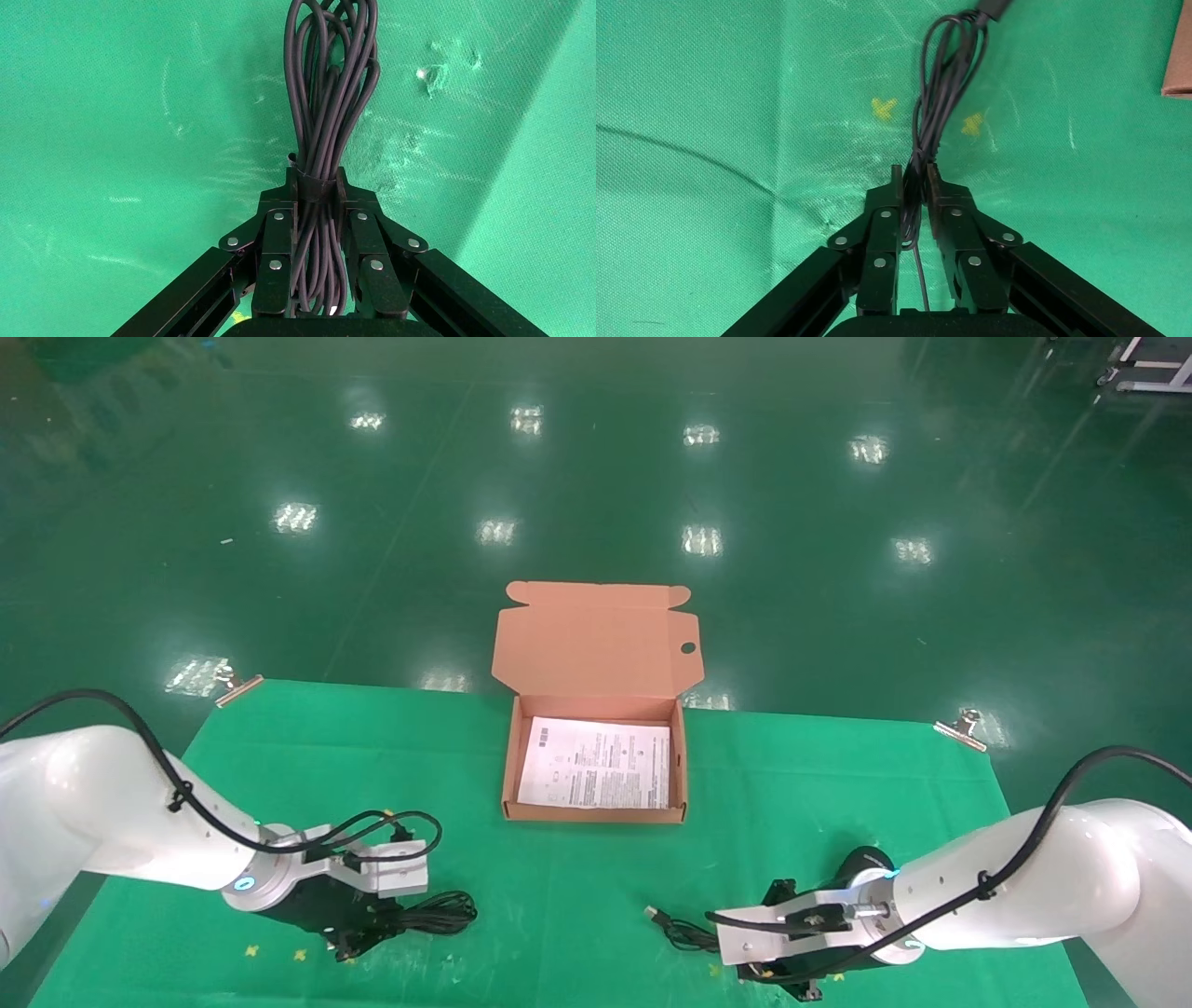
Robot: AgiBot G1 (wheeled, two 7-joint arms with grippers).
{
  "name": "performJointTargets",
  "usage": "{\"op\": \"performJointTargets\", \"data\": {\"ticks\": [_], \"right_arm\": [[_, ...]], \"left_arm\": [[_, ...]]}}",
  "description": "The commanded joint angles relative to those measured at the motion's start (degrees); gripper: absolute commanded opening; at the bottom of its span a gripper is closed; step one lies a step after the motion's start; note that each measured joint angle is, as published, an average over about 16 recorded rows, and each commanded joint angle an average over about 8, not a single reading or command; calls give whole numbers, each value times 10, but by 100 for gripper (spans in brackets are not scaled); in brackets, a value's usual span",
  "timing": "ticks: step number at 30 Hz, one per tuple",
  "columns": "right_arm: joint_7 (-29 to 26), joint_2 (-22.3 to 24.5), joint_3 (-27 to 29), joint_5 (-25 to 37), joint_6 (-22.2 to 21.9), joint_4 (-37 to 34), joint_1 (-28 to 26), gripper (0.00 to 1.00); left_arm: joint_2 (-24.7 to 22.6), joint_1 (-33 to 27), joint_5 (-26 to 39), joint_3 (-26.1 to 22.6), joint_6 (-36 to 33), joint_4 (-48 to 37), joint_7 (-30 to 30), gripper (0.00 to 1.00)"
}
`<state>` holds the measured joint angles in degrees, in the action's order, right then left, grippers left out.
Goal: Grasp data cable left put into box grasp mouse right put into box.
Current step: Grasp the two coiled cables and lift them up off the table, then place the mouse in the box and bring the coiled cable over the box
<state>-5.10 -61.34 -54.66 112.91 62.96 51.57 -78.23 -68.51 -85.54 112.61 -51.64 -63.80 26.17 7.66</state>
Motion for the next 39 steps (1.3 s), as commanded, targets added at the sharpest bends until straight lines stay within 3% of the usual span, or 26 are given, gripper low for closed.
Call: {"op": "performJointTargets", "data": {"ticks": [1, 6, 11, 16, 21, 30, 39], "right_arm": [[0, 0, 0, 0, 0, 0, 0, 0], [-4, 8, 5, -4, 2, 2, -5, 0], [-32, 51, 30, -22, 10, 26, -31, 0], [-76, 101, 64, -26, 1, 68, -72, 0], [-102, 115, 93, -16, -35, 96, -116, 0], [-82, 47, 132, -42, -109, 80, -193, 0], [6, -62, 153, -92, -165, -35, -263, 0]], "left_arm": [[0, 0, 0, 0, 0, 0, 0, 0], [4, -3, -3, 2, -3, 3, -3, 0], [34, -21, -12, 10, -17, 32, -14, 0], [74, -48, -6, 17, -20, 97, -5, 0], [98, -69, 25, 20, 2, 186, 30, 0], [94, -98, 114, 23, 75, 289, 110, 0], [61, -135, 148, 36, 130, 287, 140, 0]]}}
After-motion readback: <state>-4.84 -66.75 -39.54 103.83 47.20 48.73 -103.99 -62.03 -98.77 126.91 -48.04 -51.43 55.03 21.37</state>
